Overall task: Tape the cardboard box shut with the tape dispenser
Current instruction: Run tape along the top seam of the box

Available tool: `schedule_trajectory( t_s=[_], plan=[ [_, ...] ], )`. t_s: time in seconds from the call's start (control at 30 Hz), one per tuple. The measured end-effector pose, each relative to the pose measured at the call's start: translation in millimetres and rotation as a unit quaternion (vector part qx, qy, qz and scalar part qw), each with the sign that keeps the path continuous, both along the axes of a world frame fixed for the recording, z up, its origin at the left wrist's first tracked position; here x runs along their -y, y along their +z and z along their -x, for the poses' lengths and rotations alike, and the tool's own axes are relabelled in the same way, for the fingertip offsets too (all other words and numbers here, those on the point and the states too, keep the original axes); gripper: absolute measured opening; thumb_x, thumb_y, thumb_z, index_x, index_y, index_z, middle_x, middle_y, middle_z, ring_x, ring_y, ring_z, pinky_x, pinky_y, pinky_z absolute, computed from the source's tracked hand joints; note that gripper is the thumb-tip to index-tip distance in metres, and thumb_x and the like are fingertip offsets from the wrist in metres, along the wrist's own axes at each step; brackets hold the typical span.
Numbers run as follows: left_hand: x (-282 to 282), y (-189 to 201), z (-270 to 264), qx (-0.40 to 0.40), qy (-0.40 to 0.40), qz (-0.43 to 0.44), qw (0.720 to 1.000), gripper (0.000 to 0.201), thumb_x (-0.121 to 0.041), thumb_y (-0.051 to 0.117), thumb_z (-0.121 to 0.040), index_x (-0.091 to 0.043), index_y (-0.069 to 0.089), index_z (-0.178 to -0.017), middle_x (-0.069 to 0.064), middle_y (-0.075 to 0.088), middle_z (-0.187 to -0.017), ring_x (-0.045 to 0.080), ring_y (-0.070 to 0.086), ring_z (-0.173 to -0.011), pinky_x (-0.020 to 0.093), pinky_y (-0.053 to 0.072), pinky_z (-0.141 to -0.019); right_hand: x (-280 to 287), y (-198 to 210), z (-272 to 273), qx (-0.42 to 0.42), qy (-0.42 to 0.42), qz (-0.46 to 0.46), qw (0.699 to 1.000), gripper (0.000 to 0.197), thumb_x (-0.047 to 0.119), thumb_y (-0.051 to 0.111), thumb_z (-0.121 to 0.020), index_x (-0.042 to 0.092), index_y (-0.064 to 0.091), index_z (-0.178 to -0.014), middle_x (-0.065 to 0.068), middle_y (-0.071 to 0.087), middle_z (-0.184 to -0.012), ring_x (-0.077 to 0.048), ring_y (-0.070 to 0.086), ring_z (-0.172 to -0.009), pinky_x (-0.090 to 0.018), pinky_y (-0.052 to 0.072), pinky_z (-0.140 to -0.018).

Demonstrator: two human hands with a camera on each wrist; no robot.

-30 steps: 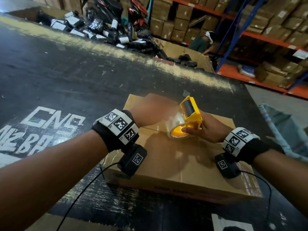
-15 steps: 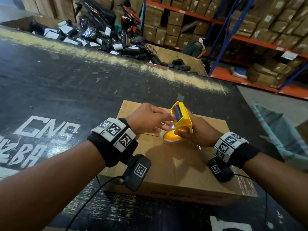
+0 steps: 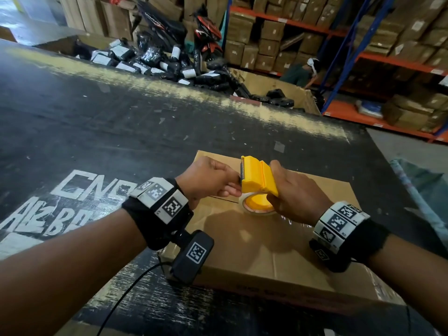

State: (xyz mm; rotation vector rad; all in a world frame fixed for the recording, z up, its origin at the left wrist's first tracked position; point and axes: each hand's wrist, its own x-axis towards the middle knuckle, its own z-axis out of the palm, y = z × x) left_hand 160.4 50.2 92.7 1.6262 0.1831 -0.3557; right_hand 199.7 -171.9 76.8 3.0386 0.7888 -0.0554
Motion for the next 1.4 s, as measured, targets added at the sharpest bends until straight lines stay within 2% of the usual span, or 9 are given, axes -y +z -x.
schedule_trajectory(
  t_s=[0.2, 0.4, 0.6, 0.73, 0.93, 1.1, 1.17, 1.27, 1.4],
  plan=[
    [-9.3, 2.7, 3.9, 0.074, 0.013, -0.076, 0.994, 0.015, -0.003, 0.068, -0.089, -0.008, 0.075, -0.078, 0.009, 0.078, -0.073, 0.015, 0.073, -0.071, 0.029, 0.059, -0.075, -11.8, 6.7, 4.2, 0.008, -0.011, 0.012, 1.000, 0.062, 0.037, 0.061, -0.091, 0.017, 0.028, -0.139, -0.006, 0.063, -0.120, -0.022, 0.054, -0.081, -0.033, 0.043, -0.065],
    [-26.0, 0.0, 10.4, 0.131, 0.028, -0.098, 0.986, 0.008, -0.015, 0.074, -0.089, -0.009, 0.076, -0.084, 0.012, 0.080, -0.080, 0.019, 0.076, -0.076, 0.022, 0.057, -0.067, -18.1, 10.1, 6.0, 0.018, 0.005, 0.031, 0.999, 0.058, 0.039, 0.062, -0.089, 0.018, 0.030, -0.133, -0.005, 0.065, -0.114, -0.025, 0.064, -0.086, -0.035, 0.048, -0.063],
    [-33.5, -2.0, 6.9, 0.065, -0.009, -0.046, 0.997, 0.009, -0.010, 0.063, -0.096, -0.009, 0.068, -0.089, 0.010, 0.074, -0.084, 0.009, 0.070, -0.073, 0.019, 0.056, -0.070, -24.8, 15.0, 1.3, 0.019, 0.027, 0.056, 0.998, 0.059, 0.037, 0.062, -0.090, 0.017, 0.029, -0.135, -0.004, 0.062, -0.112, -0.017, 0.051, -0.076, -0.030, 0.038, -0.061],
    [-31.4, -7.7, 3.1, 0.033, 0.020, 0.031, 0.999, 0.010, -0.006, 0.057, -0.098, -0.008, 0.061, -0.089, 0.017, 0.066, -0.084, 0.011, 0.063, -0.066, 0.022, 0.055, -0.068, -23.7, 12.0, -4.6, -0.064, 0.052, -0.031, 0.996, 0.064, 0.025, 0.068, -0.087, 0.021, 0.027, -0.136, -0.004, 0.054, -0.120, -0.019, 0.054, -0.087, -0.032, 0.044, -0.066],
    [-48.7, -11.8, -4.9, 0.057, 0.044, -0.059, 0.996, 0.008, -0.007, 0.055, -0.100, -0.008, 0.059, -0.093, 0.009, 0.067, -0.078, 0.011, 0.066, -0.067, 0.027, 0.054, -0.070, -28.2, 16.3, -3.9, -0.098, 0.112, -0.112, 0.983, 0.083, 0.067, 0.056, -0.084, 0.036, 0.016, -0.149, 0.002, 0.053, -0.135, -0.017, 0.059, -0.097, -0.033, 0.045, -0.076],
    [-87.1, -17.5, 0.3, 0.083, 0.081, -0.067, 0.991, 0.012, -0.004, 0.059, -0.097, -0.009, 0.058, -0.087, 0.010, 0.068, -0.080, 0.014, 0.064, -0.069, 0.023, 0.055, -0.066, -38.7, 23.9, -6.6, -0.099, 0.145, -0.083, 0.981, 0.088, 0.075, 0.041, -0.085, 0.043, 0.000, -0.156, -0.002, 0.056, -0.133, -0.017, 0.059, -0.093, -0.039, 0.052, -0.079],
    [-102.5, -26.3, 4.6, 0.073, 0.103, -0.067, 0.990, 0.014, -0.002, 0.058, -0.097, -0.009, 0.058, -0.085, 0.011, 0.068, -0.081, 0.014, 0.063, -0.068, 0.022, 0.053, -0.064, -44.3, 26.0, -10.4, -0.094, 0.159, -0.048, 0.982, 0.090, 0.076, 0.037, -0.085, 0.042, -0.005, -0.157, 0.002, 0.056, -0.124, -0.012, 0.055, -0.089, -0.033, 0.048, -0.076],
    [-120.8, -43.7, 9.7, 0.004, 0.122, 0.032, 0.992, 0.019, 0.002, 0.053, -0.096, -0.010, 0.057, -0.082, 0.006, 0.062, -0.072, 0.015, 0.060, -0.066, 0.026, 0.048, -0.066, -58.1, 30.4, -12.5, -0.083, 0.176, -0.006, 0.981, 0.089, 0.078, 0.030, -0.084, 0.045, -0.009, -0.157, 0.006, 0.051, -0.118, -0.010, 0.051, -0.087, -0.029, 0.043, -0.074],
    [-135.4, -60.4, 10.8, -0.041, 0.182, 0.145, 0.972, 0.010, -0.006, 0.052, -0.097, -0.011, 0.061, -0.099, 0.004, 0.052, -0.074, 0.012, 0.060, -0.060, 0.025, 0.047, -0.066, -73.3, 34.9, -13.2, -0.091, 0.186, -0.011, 0.978, 0.081, 0.074, 0.039, -0.085, 0.051, 0.002, -0.153, 0.000, 0.058, -0.128, -0.022, 0.062, -0.094, -0.043, 0.054, -0.081]
  ],
)
